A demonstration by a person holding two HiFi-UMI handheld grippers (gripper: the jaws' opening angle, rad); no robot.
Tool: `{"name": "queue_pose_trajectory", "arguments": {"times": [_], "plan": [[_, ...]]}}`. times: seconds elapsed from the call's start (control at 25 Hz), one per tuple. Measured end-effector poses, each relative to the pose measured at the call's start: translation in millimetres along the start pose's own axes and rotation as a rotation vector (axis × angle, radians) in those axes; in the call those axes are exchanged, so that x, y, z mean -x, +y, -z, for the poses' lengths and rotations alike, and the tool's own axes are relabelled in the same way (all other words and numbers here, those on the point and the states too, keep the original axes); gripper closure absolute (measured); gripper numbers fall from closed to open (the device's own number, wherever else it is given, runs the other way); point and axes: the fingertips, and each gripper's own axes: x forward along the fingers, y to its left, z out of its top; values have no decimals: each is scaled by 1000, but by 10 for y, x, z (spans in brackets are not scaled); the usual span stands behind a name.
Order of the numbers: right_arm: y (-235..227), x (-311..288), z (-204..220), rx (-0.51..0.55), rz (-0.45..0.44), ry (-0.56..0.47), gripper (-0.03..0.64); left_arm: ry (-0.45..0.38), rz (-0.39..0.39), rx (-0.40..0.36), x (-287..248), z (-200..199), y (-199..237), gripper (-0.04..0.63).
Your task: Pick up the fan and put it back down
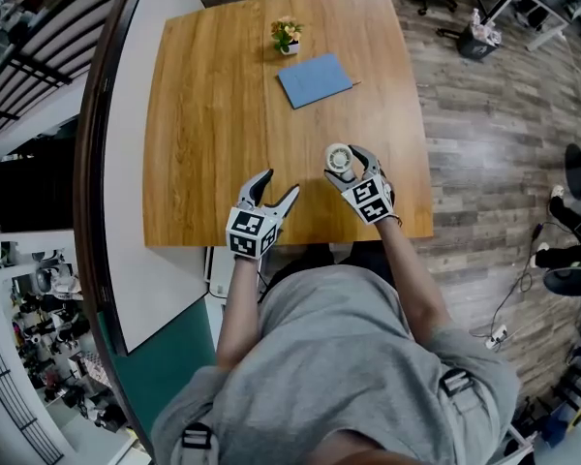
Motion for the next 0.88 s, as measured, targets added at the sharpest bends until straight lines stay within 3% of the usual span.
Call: {"name": "queue_pose_trajectory", "arguments": {"times": [0.88], "plan": [[-323, 271, -398, -17, 57, -59, 255, -43, 7, -7, -114, -334, 114, 299]]}}
